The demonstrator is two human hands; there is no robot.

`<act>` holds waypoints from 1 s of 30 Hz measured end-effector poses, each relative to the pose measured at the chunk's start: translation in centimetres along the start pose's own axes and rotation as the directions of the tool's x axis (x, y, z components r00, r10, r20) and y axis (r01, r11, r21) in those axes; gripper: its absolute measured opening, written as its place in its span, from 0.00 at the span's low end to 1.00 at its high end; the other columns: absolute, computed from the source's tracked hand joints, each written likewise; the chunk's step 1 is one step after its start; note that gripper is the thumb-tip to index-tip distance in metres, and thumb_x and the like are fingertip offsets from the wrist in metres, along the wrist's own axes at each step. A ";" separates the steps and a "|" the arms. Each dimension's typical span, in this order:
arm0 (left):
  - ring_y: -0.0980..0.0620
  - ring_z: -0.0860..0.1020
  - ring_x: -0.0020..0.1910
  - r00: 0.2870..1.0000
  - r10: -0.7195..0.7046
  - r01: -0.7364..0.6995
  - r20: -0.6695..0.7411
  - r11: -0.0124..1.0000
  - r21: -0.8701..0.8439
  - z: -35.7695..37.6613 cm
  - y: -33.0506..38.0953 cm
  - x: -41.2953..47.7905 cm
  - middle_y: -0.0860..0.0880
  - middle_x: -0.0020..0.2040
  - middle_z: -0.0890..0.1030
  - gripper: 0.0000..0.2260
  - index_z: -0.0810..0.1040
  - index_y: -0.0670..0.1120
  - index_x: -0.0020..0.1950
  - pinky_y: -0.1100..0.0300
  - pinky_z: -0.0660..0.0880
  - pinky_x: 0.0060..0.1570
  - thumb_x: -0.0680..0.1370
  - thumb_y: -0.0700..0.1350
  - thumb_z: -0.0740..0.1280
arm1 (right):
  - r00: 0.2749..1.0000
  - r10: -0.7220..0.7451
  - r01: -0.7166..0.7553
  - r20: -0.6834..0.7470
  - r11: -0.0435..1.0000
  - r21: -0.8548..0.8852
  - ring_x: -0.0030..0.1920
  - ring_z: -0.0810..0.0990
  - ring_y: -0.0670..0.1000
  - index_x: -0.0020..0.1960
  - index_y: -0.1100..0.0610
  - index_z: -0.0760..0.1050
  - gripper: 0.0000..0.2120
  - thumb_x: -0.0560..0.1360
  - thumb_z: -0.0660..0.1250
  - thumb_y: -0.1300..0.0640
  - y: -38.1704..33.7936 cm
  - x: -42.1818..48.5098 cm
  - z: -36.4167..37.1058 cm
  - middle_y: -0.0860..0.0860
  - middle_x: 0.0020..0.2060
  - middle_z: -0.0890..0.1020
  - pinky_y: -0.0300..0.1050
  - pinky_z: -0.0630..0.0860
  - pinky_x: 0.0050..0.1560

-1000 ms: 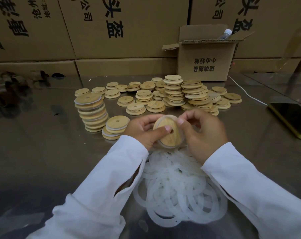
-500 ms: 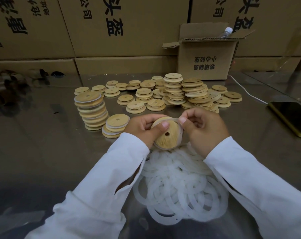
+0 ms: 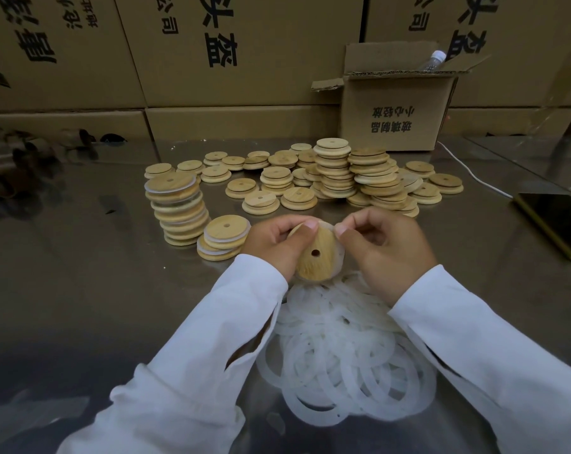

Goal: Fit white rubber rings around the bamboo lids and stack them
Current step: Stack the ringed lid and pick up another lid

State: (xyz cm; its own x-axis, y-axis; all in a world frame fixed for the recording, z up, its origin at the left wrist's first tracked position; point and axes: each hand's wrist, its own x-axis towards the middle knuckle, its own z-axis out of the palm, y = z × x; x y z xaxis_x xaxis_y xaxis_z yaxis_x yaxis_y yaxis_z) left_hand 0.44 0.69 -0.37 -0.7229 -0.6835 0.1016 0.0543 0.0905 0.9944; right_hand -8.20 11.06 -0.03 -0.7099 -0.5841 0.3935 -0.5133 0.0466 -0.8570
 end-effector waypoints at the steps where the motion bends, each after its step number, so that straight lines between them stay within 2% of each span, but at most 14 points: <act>1: 0.42 0.79 0.51 1.000 0.002 -0.002 -0.016 1.000 -0.003 0.0 0.0 0.0 0.43 0.44 0.82 0.06 0.81 0.48 0.46 0.41 0.73 0.58 0.77 0.42 0.65 | 1.000 -0.008 0.008 -0.006 1.000 0.014 0.34 0.76 0.38 0.36 0.51 0.76 0.06 0.71 0.68 0.57 0.0 -0.1 0.1 0.42 0.32 0.78 0.27 0.71 0.36; 4: 0.40 0.79 0.52 0.998 0.001 -0.003 -0.061 0.999 -0.039 -0.2 0.1 0.2 0.41 0.47 0.82 0.06 0.81 0.47 0.46 0.41 0.73 0.58 0.77 0.42 0.65 | 0.999 -0.031 0.031 -0.045 0.999 0.011 0.36 0.77 0.39 0.39 0.51 0.76 0.04 0.69 0.70 0.55 0.2 -0.4 0.4 0.42 0.34 0.80 0.27 0.71 0.36; 8: 0.40 0.79 0.53 0.997 -0.030 0.025 -0.066 0.997 -0.078 -0.2 0.2 0.3 0.40 0.49 0.82 0.05 0.81 0.48 0.45 0.41 0.73 0.59 0.76 0.42 0.65 | 0.986 -0.123 0.108 -0.112 0.985 -0.133 0.39 0.78 0.37 0.37 0.49 0.76 0.04 0.69 0.70 0.52 0.3 -0.7 0.5 0.41 0.33 0.80 0.26 0.72 0.38; 9: 0.41 0.79 0.53 0.998 -0.033 0.028 -0.057 0.996 -0.080 -0.2 0.2 0.3 0.41 0.48 0.82 0.05 0.81 0.47 0.45 0.41 0.73 0.58 0.76 0.42 0.66 | 0.983 -0.141 0.118 -0.119 0.977 -0.180 0.39 0.78 0.38 0.37 0.49 0.75 0.04 0.70 0.69 0.51 0.2 -0.8 0.4 0.40 0.32 0.80 0.28 0.72 0.38; 12: 0.42 0.81 0.50 1.000 0.007 -0.007 0.004 0.997 -0.074 -0.3 0.1 0.1 0.42 0.45 0.83 0.04 0.81 0.47 0.46 0.42 0.75 0.56 0.75 0.41 0.67 | 0.978 -0.174 0.131 -0.112 0.940 -0.314 0.39 0.79 0.44 0.36 0.44 0.72 0.06 0.72 0.65 0.50 0.2 -0.8 0.1 0.41 0.34 0.80 0.44 0.76 0.42; 14: 0.43 0.81 0.49 0.998 0.057 -0.055 0.038 0.997 -0.056 -0.3 0.1 -0.1 0.42 0.45 0.83 0.04 0.81 0.47 0.45 0.44 0.76 0.55 0.74 0.39 0.67 | 0.978 -0.175 0.125 -0.113 0.926 -0.355 0.40 0.79 0.48 0.36 0.43 0.69 0.09 0.73 0.65 0.52 0.2 -0.7 -0.1 0.42 0.33 0.79 0.46 0.76 0.43; 15: 0.43 0.81 0.49 0.996 0.078 -0.076 0.044 0.996 -0.046 -0.4 0.1 -0.1 0.43 0.45 0.83 0.05 0.80 0.47 0.45 0.45 0.76 0.55 0.74 0.39 0.68 | 0.978 -0.173 0.122 -0.113 0.924 -0.363 0.39 0.79 0.47 0.36 0.43 0.69 0.09 0.73 0.65 0.52 0.2 -0.6 -0.2 0.41 0.33 0.79 0.44 0.75 0.42; 19: 0.46 0.81 0.47 0.991 0.129 -0.128 0.037 0.992 -0.020 -0.6 0.1 0.1 0.45 0.44 0.83 0.06 0.80 0.49 0.44 0.49 0.78 0.52 0.74 0.37 0.67 | 0.986 -0.124 0.088 -0.113 0.956 -0.280 0.35 0.76 0.37 0.36 0.46 0.73 0.09 0.73 0.67 0.55 0.1 0.0 -0.5 0.39 0.32 0.77 0.27 0.69 0.35; 21: 0.47 0.81 0.47 0.989 0.146 -0.146 0.034 0.989 -0.014 -0.8 0.2 0.3 0.45 0.44 0.82 0.07 0.80 0.49 0.45 0.51 0.78 0.50 0.75 0.37 0.67 | 0.991 -0.085 0.060 -0.102 0.972 -0.229 0.35 0.76 0.37 0.37 0.49 0.75 0.07 0.73 0.68 0.56 -0.1 0.2 -0.7 0.40 0.33 0.78 0.24 0.69 0.35; 24: 0.48 0.81 0.46 0.986 0.162 -0.162 0.025 0.987 -0.016 -1.1 0.1 0.5 0.47 0.43 0.83 0.07 0.80 0.50 0.45 0.52 0.78 0.50 0.75 0.38 0.67 | 0.996 -0.059 0.045 -0.064 0.977 -0.209 0.38 0.77 0.40 0.38 0.51 0.76 0.05 0.73 0.68 0.57 -0.3 0.3 -0.8 0.41 0.34 0.79 0.26 0.70 0.38; 30: 0.54 0.82 0.40 0.991 0.130 -0.127 0.026 0.988 -0.082 -1.4 -0.4 0.8 0.52 0.37 0.85 0.10 0.82 0.54 0.40 0.56 0.79 0.44 0.74 0.39 0.68 | 0.998 -0.043 0.038 -0.046 0.994 -0.100 0.39 0.79 0.47 0.37 0.52 0.77 0.06 0.73 0.68 0.58 -0.7 0.2 -0.7 0.45 0.34 0.80 0.38 0.75 0.44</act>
State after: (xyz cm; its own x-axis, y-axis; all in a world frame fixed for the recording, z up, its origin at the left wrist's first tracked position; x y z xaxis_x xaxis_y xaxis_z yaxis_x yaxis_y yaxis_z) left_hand 0.82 -0.85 -0.62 -0.7274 -0.6469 0.2288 0.2020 0.1167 0.9724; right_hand -8.24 11.46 0.88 -0.7087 -0.5478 0.4445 -0.5855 0.1051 -0.8039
